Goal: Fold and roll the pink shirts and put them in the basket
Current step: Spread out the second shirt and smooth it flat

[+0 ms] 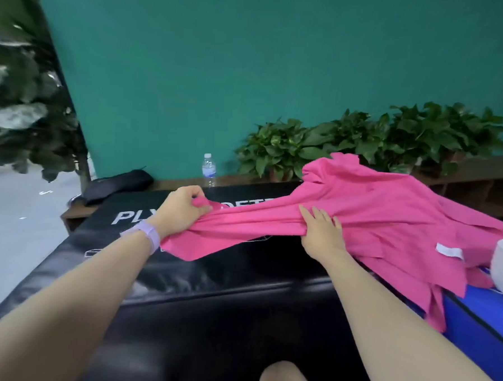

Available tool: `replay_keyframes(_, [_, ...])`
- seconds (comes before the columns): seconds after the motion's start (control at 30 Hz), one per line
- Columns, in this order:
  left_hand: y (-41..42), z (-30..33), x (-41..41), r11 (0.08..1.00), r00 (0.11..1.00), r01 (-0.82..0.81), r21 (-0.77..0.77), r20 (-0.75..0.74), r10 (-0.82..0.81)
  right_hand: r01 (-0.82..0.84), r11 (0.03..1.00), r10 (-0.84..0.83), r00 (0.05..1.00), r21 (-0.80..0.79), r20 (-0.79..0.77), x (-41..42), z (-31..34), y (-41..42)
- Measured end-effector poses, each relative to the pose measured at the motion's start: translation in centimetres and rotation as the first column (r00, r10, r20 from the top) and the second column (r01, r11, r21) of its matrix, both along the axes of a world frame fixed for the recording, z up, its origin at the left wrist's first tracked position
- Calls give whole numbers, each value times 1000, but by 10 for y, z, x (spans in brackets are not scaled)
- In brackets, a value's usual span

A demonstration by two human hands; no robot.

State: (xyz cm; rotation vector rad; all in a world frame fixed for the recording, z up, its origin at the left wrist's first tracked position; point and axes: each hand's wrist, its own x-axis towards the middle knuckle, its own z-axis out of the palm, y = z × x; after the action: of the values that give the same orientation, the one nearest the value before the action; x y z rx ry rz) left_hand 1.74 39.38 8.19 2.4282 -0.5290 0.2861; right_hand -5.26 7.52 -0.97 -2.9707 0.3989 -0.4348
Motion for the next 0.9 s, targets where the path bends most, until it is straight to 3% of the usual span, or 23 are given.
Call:
replay_keyframes(0.1, [58,-31,-5,971,993,-85,225,-58,100,-91,990,96,994,104,-44,10,-20,58])
replay_keyframes(0.2, [90,-60,-7,885,979,-183,428,-4,204,-155,910,175,984,386,-16,14,-31,124])
replay_keyframes(0.3, [95,-77,-11,928,994,-102,358,81,78,-322,896,376,916,306,-139,13,-44,183])
replay_keyframes(0.4, [78,-86,-6,973,993,118,197,-13,-118,-520,813,574,791,264,-211,6,-44,218])
replay_keyframes(0.5, [50,-97,1,967,963,231,109,-169,-211,-605,691,699,699,395,-151,-8,-35,224])
replay_keyframes(0.6, [47,-121,18,940,967,191,282,-218,-131,-675,618,772,618,404,-149,-22,-33,203])
replay_keyframes(0.67, [55,-137,26,898,985,103,427,-169,-32,-643,619,760,635,451,-139,-24,-30,180])
replay_keyframes(0.73, [59,-144,28,897,986,82,435,-164,-11,-619,603,710,704,504,16,-16,-21,156])
replay_keyframes(0.83, [59,-145,24,884,984,123,451,-174,-48,-533,778,489,846,332,210,20,-13,110])
replay_keyframes(0.9, [64,-147,19,883,984,123,452,-173,-49,-359,912,331,930,197,160,46,-19,72])
